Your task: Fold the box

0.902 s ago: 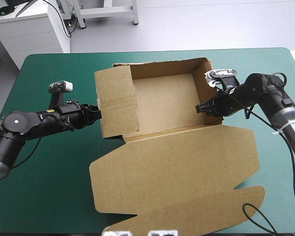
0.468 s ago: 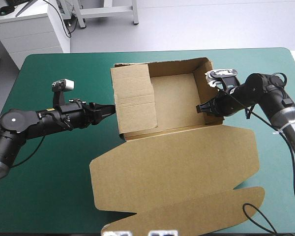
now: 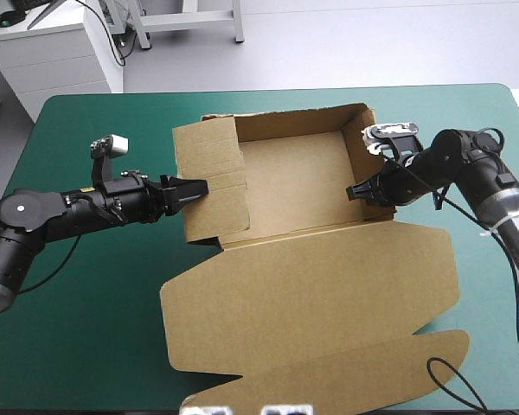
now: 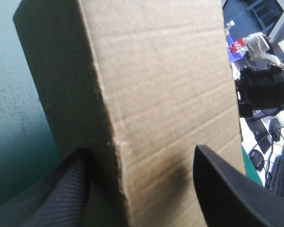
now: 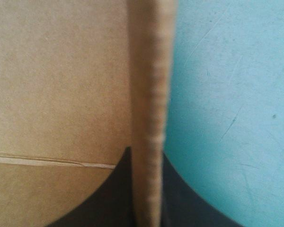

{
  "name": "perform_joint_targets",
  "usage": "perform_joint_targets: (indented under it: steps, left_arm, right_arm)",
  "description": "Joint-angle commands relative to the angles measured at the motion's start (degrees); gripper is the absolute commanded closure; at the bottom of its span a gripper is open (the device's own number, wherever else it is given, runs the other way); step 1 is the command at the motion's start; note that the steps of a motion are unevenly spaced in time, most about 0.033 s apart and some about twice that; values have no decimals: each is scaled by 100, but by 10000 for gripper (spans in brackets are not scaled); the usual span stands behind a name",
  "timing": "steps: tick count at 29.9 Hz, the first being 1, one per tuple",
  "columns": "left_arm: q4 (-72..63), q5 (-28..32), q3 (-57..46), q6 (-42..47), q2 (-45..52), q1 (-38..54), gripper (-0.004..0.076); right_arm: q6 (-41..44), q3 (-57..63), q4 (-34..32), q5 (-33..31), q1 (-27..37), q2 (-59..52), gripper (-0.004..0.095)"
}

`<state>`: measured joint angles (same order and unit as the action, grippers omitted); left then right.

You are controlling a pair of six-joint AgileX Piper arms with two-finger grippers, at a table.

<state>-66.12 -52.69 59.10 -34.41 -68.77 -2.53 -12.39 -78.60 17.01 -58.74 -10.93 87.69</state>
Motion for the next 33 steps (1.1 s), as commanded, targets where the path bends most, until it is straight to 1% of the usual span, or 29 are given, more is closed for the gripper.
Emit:
perform_joint_targets:
  steps: [1,6,8,13,16,18,20,22,24,25,28,33]
  left_arm:
    - [-485,199,192,102,125,-40,271]
    - [-566,266,192,116,120,-40,270]
    - [-388,256,212,200,120,-40,270]
    - [479,258,382,1145,120,-40,270]
    - [834,205,577,1474,120,-124,270]
    - [1331,286,733,1924,120,-378,270]
    - [1941,447,871,2507,120,-716,270]
    - [2808,710,941,3211,120,-1152,270]
    - [3744,994,957,4178,120,-1560,270]
    - [4112,1035,957,4555,120,-1713,270]
    - [5130,1045,957,5627,17,-2206,271]
    - [6063,1095,968,6714,-248,-2961,271]
  right_arm:
    - [38,-177,172,163,-3,-233,920]
    - [38,-177,132,151,-3,-233,920]
    - [38,-177,131,151,-3,-233,920]
    - [25,-177,125,172,-8,-233,919]
    - [40,-177,88,243,-71,-233,919]
    - [84,-177,56,370,-178,-233,919]
    - [270,-197,-126,465,-289,-233,919]
    - [446,-236,-420,501,-427,-233,919]
    - [678,-288,-693,504,-553,-233,919]
    - [743,-312,-757,515,-593,-233,919]
    - [759,-433,-745,515,-634,-233,919]
    - [747,-678,-627,442,-634,-233,919]
